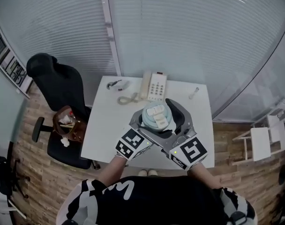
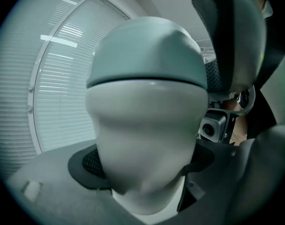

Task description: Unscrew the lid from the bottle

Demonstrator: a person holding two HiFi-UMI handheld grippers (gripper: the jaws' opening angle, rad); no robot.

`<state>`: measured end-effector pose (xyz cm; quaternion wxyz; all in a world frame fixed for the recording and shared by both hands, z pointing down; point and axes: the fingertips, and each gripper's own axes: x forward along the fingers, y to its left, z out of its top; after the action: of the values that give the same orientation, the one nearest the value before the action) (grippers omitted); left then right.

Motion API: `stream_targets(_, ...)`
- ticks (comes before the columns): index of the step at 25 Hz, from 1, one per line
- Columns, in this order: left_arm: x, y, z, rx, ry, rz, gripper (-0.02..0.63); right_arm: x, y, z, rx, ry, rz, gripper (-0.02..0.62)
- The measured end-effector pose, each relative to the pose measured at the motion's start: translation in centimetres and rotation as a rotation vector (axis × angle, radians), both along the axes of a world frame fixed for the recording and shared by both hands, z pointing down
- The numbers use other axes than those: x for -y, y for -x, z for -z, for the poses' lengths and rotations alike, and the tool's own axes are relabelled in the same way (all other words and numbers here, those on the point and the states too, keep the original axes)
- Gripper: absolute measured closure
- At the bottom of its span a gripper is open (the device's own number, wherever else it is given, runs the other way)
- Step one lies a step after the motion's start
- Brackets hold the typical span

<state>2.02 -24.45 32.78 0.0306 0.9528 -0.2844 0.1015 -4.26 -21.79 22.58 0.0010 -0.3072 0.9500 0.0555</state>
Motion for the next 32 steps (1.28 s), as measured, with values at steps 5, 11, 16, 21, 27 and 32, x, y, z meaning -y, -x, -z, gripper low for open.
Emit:
stream_targets(5, 0.5, -0.1, -0.6, 0.071, -0.031, 0.046, 0.158, 0.6, -0.6, -1.0, -0.020, -0.005, -0.053, 0.136)
stream_targets(11, -0.4, -1.6, -2.2, 0.061, 0.002, 0.008, 0.158, 0.2, -1.8, -2.4, -0.001, 0.003, -0.036, 0.144)
stream_targets(16, -0.7, -1.8, -1.2, 0.040, -0.006, -0.019, 0.158, -0.3, -1.7, -1.5, -0.003, -0.028, 0.051, 0.144)
stream_targets(21, -2.1, -2.1, -1.3, 0.052, -0.001, -0.116, 0.158, -1.8, -1.5, -1.5, -0.007, -0.017, 0.226, 0.141)
stream_targets(27, -4.5, -2.9, -1.5, 0.054, 0.040, -0.257, 0.158, -3.8, -1.9, -1.6, -0.020, 0.006, 0.524, 0.140)
stream_targets(32, -5.1, -3.1, -1.6, 0.060, 0.038, -0.338, 0.158, -4.8, -2.2, -1.7, -0.022, 0.014, 0.782, 0.140)
